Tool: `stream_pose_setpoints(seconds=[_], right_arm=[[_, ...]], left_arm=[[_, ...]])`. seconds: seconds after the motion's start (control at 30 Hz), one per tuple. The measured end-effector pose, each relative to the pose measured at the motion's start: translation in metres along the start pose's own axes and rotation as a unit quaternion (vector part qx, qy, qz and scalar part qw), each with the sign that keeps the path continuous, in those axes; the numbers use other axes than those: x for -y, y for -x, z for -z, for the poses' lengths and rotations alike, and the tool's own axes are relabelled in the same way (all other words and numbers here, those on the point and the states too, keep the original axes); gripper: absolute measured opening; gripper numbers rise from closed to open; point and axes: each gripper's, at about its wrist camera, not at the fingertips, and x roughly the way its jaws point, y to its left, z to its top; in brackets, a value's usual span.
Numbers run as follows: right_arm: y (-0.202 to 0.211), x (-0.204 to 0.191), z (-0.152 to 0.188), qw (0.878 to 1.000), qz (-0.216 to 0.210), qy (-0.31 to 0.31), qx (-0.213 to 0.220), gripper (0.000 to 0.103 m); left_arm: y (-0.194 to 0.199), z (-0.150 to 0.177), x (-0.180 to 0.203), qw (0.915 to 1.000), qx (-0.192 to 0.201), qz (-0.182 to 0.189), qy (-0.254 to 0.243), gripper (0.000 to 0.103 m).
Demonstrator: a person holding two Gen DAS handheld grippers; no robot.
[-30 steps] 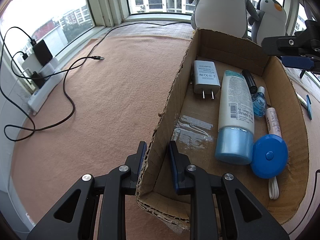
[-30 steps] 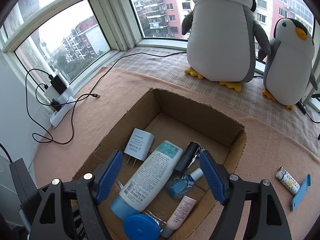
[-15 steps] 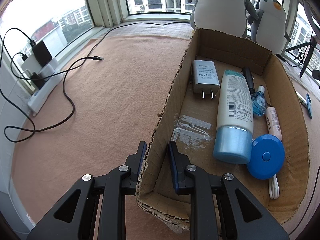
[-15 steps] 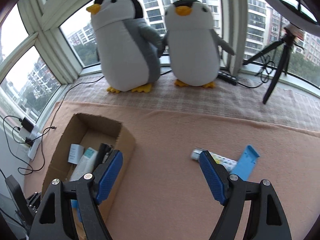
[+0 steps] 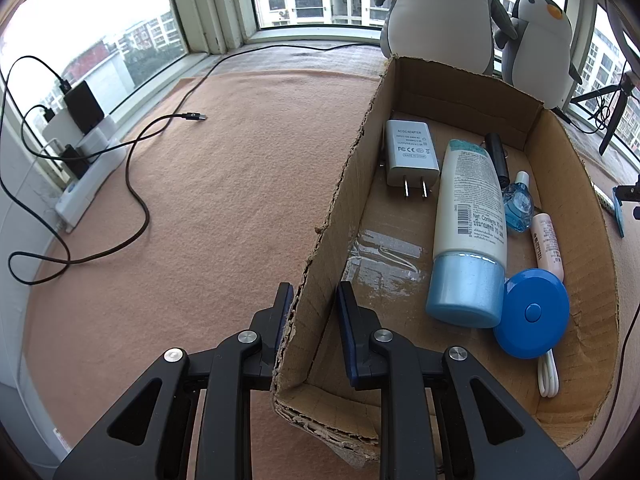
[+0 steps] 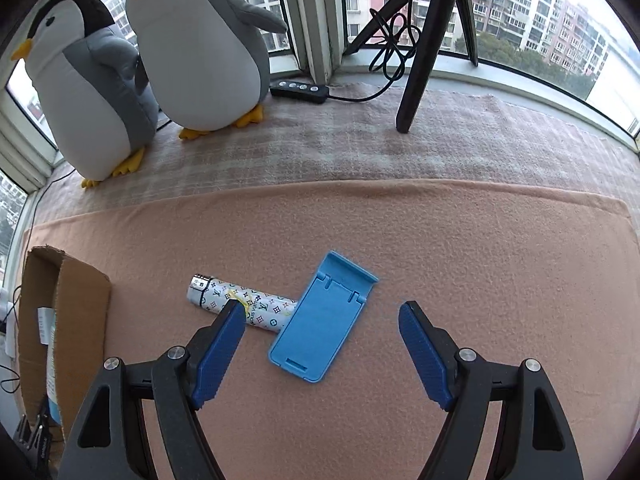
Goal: Organize rigid objects
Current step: 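Grasp the blue phone stand with the right tool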
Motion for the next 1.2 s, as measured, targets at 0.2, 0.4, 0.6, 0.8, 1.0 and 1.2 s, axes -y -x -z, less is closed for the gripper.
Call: stream_pose_setpoints(seconds=[0.2,0.4,0.6,0.8,1.0,1.2], right_arm=[[-0.014,-0.008,0.001,1.000,0.016,0.021,-0.015,0.076],[-0.022,-0.004,0.003,0.999,0.030,0.036,-0.025,0.075],[-0.026,0.009,0.005,0.997,0.043,0.047,-0.032,0.073],[-0.026,0.023,0.005,0.997,0.042,0.050,-0.031,0.072],[-0.027,0.026,0.002,0.998,0.031,0.053,-0.028,0.062],[-0.025,0.017,0.001,0.997,0.019,0.063,-0.032,0.033]], left_arm=[[0.000,0.000,0.000,1.0000,0.000,0.000,0.000,0.020],[0.000,0.000,0.000,1.0000,0.000,0.000,0.000,0.020],[0.000,0.000,0.000,1.0000,0.000,0.000,0.000,0.020],[0.000,0.000,0.000,1.0000,0.000,0.000,0.000,0.020],[0.000,0.000,0.000,1.0000,0.000,0.000,0.000,0.021],[0.000,0.000,0.000,1.0000,0.000,-0.001,0.000,0.021]])
